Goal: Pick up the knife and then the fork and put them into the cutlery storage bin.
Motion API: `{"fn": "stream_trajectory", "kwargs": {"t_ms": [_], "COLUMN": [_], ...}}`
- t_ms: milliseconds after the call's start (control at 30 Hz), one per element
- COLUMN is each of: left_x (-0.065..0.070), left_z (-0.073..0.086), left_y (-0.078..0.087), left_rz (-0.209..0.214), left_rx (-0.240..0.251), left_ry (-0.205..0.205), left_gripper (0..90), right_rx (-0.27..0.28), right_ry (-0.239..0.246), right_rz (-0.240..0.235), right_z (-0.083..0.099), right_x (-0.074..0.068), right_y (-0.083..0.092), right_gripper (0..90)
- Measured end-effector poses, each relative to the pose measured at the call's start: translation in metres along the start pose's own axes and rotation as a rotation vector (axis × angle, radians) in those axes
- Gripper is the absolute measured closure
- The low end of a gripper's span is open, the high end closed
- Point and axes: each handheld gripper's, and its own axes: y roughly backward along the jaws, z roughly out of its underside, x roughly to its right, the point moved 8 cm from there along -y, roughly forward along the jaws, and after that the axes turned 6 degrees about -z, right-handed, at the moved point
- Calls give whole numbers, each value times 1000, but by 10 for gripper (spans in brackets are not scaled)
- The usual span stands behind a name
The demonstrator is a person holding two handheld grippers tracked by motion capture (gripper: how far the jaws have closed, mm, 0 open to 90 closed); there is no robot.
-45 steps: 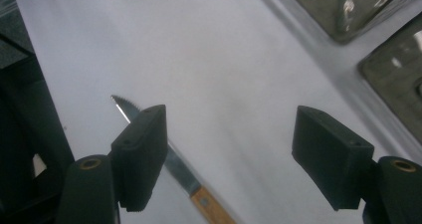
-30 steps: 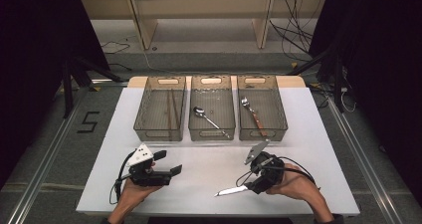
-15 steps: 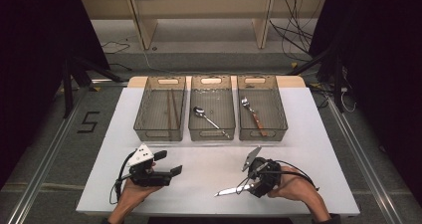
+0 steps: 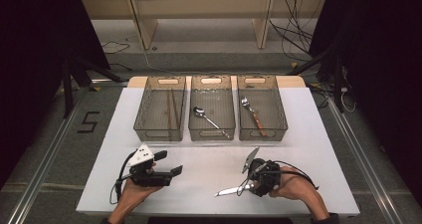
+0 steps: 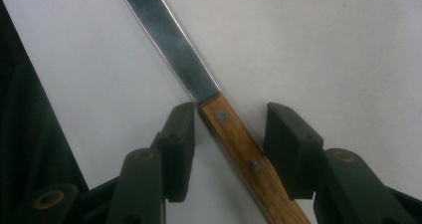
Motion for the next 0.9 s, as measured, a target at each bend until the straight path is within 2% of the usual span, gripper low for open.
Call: {"fn": "stream_trajectory", "kwargs": {"t_ms": [333,700,900], "left_x": [0,0,0], "left_z": [0,0,0], "left_y": [0,-1,-1], "left_rz": [0,-1,0], "left_rx": [-1,-2,-3], "left_ry": [-2,-6,-6], "left_gripper": [160,160,160], "right_rx": [-52,-88,-94], "right_ry": [2,66,77], "right_rz": [5,-2,2], "right_z": [-2,-4,-4], "right_x": [-2,-6,-6], "right_y": [0,0,0], "right_gripper": [648,761,771]}}
